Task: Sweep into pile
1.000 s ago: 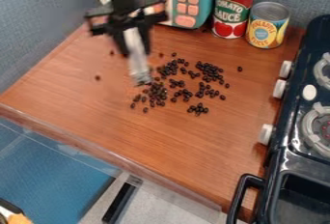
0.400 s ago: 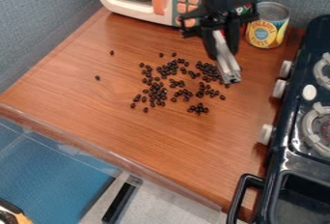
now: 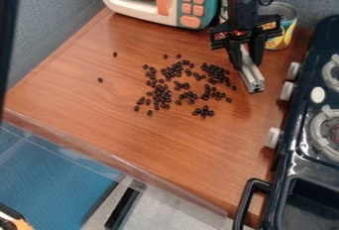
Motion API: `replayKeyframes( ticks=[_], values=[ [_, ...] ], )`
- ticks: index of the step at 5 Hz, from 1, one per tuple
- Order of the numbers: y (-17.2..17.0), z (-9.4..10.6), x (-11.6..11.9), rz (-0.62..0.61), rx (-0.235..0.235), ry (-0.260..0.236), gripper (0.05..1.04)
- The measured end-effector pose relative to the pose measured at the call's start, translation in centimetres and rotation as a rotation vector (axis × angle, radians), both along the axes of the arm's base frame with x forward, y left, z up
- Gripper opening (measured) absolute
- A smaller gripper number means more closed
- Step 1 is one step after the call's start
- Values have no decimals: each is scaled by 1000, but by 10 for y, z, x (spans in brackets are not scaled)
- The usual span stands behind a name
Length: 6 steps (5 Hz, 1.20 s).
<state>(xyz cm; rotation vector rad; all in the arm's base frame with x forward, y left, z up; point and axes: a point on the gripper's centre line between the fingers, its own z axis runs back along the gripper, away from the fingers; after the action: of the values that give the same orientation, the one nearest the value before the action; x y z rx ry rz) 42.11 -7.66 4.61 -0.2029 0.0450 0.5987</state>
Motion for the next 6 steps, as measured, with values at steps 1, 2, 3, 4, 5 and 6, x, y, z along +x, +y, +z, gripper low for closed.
replayKeyframes(
  ticks=[1,2,3,4,5,6],
  values=[
    [-6,-6,14,9,-3,-7,346],
    [-9,0,24,19,-15,-27,346],
    [-11,-5,28,23,-18,-18,346],
    [-11,-4,33,29,-17,-34,346],
    [-9,-5,35,35,-6,-51,346],
    [-6,-21,27,28,13,-33,346]
  ],
)
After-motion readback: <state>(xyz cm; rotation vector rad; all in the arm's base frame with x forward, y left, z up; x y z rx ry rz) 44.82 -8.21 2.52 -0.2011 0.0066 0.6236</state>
